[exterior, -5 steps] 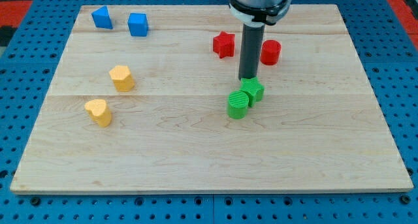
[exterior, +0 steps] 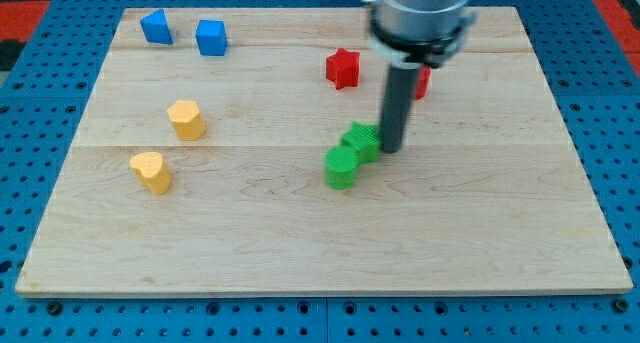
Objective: Slide the green star below the yellow heart
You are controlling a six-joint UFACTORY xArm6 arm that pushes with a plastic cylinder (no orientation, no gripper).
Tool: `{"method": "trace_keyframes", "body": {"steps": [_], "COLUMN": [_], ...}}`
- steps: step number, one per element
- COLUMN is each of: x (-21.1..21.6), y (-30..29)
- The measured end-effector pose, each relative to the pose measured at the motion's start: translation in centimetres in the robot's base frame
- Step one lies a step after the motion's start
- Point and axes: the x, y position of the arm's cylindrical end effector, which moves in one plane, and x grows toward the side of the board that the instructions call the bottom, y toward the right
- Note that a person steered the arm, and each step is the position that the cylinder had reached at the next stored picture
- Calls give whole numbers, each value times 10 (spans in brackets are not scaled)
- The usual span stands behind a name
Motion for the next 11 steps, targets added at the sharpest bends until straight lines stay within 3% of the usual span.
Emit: {"method": "trace_keyframes", "body": {"steps": [1,3,6,9,11], "x": [2,-20,46,67,90], "y": [-43,-72,-215,-140,-199]}}
